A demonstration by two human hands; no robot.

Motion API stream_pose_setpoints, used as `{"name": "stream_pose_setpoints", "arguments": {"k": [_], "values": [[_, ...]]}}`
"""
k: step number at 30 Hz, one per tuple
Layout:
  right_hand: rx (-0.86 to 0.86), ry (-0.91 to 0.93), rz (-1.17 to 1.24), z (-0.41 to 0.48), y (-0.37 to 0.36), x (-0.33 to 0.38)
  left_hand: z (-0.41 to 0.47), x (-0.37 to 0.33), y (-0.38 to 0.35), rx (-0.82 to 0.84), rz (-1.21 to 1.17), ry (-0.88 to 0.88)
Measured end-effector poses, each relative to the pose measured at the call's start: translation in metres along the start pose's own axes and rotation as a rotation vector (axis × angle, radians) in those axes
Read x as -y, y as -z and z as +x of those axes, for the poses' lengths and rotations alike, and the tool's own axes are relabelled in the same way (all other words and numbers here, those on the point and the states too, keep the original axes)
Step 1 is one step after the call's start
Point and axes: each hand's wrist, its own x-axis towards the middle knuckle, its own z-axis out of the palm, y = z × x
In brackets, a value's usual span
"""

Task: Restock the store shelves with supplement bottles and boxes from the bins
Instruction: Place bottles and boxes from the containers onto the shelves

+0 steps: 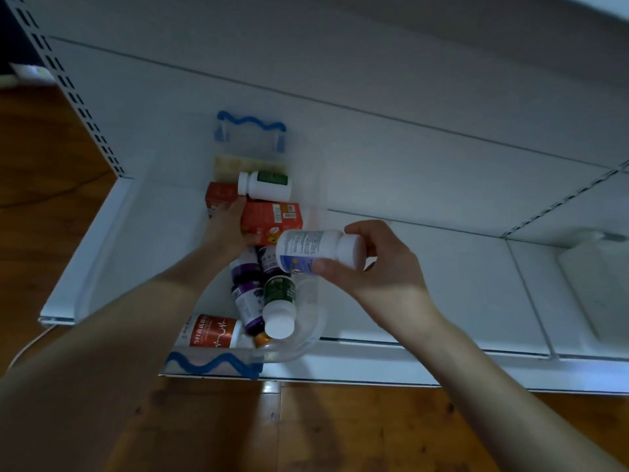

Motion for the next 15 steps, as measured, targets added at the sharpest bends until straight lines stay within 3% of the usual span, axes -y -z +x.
{"name": "stream_pose_setpoints", "arguments": {"k": [8,15], "values": [[0.001,0.003,0.008,-0.008,0.002,0.002,-0.017,-0.002,0.016,-0.009,-0.047,0.078],[0.004,0.068,-0.04,-0.031,0.002,0.016,-0.061,-0.018,0.051,-0.184,-0.061,0.129]]}}
